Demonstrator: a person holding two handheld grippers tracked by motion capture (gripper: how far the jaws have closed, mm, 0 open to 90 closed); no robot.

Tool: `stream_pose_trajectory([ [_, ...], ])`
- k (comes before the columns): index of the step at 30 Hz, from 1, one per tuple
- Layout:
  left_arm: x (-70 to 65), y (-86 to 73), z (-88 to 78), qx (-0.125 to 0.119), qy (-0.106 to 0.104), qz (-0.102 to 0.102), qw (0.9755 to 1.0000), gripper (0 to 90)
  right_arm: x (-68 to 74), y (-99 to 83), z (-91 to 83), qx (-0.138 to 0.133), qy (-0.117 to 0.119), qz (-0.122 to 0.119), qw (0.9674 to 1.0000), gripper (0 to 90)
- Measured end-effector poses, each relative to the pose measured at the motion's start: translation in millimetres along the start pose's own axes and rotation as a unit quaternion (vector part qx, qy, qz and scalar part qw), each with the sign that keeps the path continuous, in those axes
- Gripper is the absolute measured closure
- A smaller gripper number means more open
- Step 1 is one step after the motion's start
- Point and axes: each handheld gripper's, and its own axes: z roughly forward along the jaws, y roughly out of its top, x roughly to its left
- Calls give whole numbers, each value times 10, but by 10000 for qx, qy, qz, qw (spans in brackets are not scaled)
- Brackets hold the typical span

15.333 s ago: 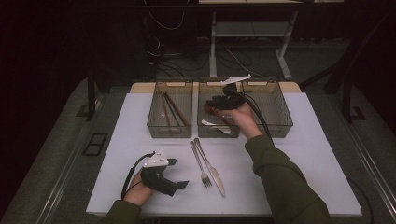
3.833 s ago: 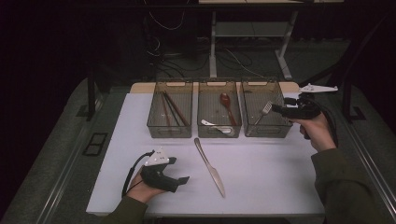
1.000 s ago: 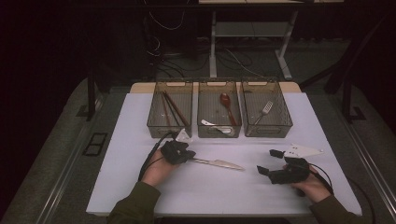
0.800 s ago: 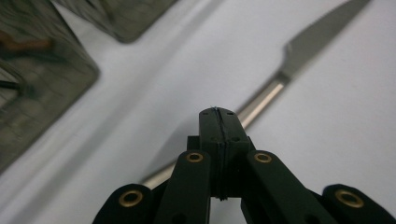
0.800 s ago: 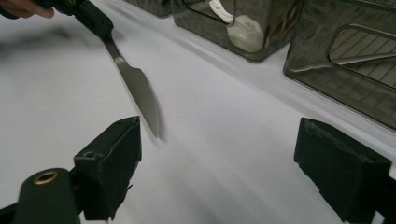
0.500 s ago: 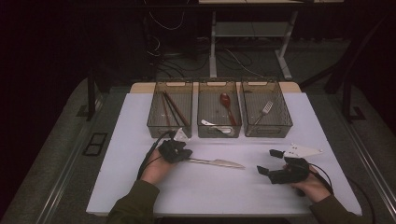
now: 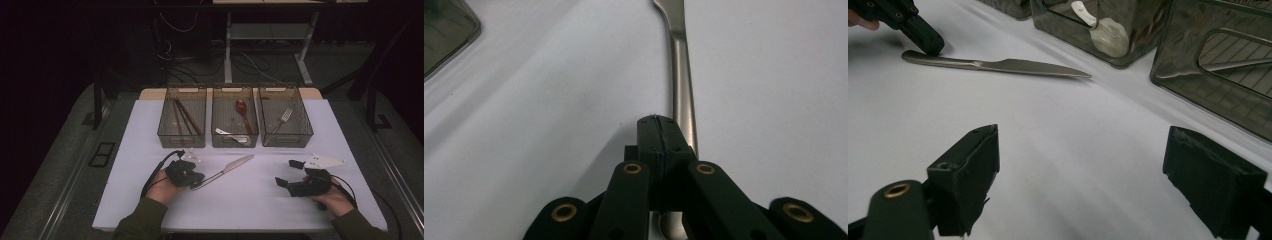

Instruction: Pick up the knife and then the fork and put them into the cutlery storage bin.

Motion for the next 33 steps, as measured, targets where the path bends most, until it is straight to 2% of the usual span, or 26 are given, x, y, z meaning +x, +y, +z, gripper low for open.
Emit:
stream_pose_trajectory([
  [3, -17, 27, -13, -251, -60, -35, 9997, 885, -1, 0, 4, 9, 3, -11, 10000, 147],
  [4, -27, 48, -20, -341, -57, -22, 9994, 830, -1, -1, 5, 11, 3, -8, 10000, 148],
  [8, -119, 146, 22, -526, -110, 6, 9986, 768, 2, -1, 6, 15, 9, -11, 10000, 148],
  [13, -166, 223, 165, -481, -59, 95, 9988, 749, 5, -1, 4, 18, 15, -24, 10000, 148],
  [20, -170, 241, 302, -441, 20, 149, 9989, 757, 4, -2, 6, 21, 26, -32, 10000, 148],
  [24, -170, 224, 309, -455, 53, 242, 9987, 769, 4, -2, 5, 18, 26, -25, 10000, 148],
  [29, -156, 213, 312, -472, 4, 185, 9987, 778, 8, -5, 13, 40, 36, -42, 10000, 148],
  [30, -157, 211, 318, -512, -25, 85, 9987, 780, 8, -5, 14, 42, 37, -42, 10000, 148],
  [32, -156, 210, 318, -512, -28, 85, 9986, 785, 8, -5, 14, 41, 34, -43, 10000, 148],
  [33, -152, 215, 312, -460, 1, 206, 9987, 787, 8, -5, 14, 41, 35, -44, 10000, 148],
])
